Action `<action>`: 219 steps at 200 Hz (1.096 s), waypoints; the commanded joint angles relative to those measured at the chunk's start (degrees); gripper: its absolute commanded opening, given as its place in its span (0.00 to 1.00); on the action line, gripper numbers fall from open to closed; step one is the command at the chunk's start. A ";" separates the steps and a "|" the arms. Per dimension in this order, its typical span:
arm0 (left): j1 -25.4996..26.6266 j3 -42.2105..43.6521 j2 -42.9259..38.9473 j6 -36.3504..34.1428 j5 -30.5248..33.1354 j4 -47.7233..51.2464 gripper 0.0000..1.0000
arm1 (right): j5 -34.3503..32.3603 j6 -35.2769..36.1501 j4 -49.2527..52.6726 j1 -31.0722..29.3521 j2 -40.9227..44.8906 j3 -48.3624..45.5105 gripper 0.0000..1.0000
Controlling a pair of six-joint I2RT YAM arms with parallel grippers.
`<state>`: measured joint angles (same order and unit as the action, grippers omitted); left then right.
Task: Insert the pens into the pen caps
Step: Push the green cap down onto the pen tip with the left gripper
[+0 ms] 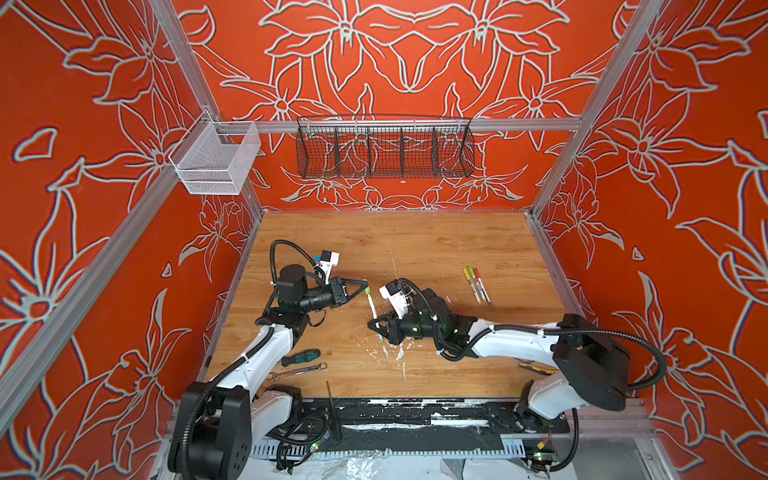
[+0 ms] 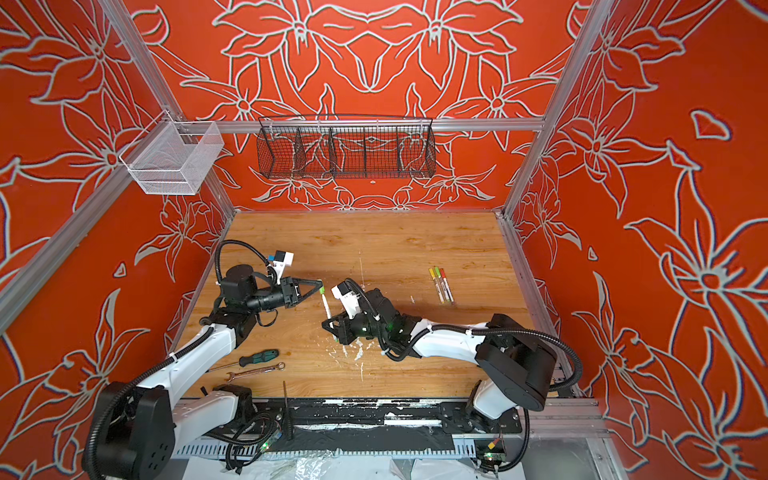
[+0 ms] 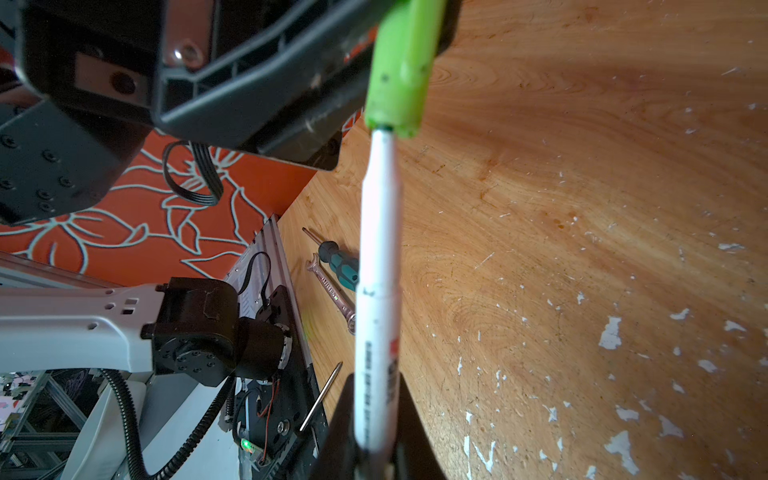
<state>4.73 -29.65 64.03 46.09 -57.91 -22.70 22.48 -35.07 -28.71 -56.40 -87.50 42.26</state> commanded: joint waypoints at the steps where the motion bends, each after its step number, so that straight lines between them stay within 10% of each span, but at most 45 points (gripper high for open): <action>1: 0.78 0.03 0.13 -1.32 -0.63 -0.07 0.00 | -0.87 0.37 0.64 -0.38 1.46 0.62 0.00; 219: 17.99 -0.90 -6.99 -15.51 2.88 9.37 0.00 | -6.79 7.45 4.17 0.15 11.97 0.01 0.00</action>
<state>18.57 -30.74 57.14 32.53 -48.34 -16.69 18.44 -31.62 -18.55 -56.40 -77.89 41.28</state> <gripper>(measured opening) 0.085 0.131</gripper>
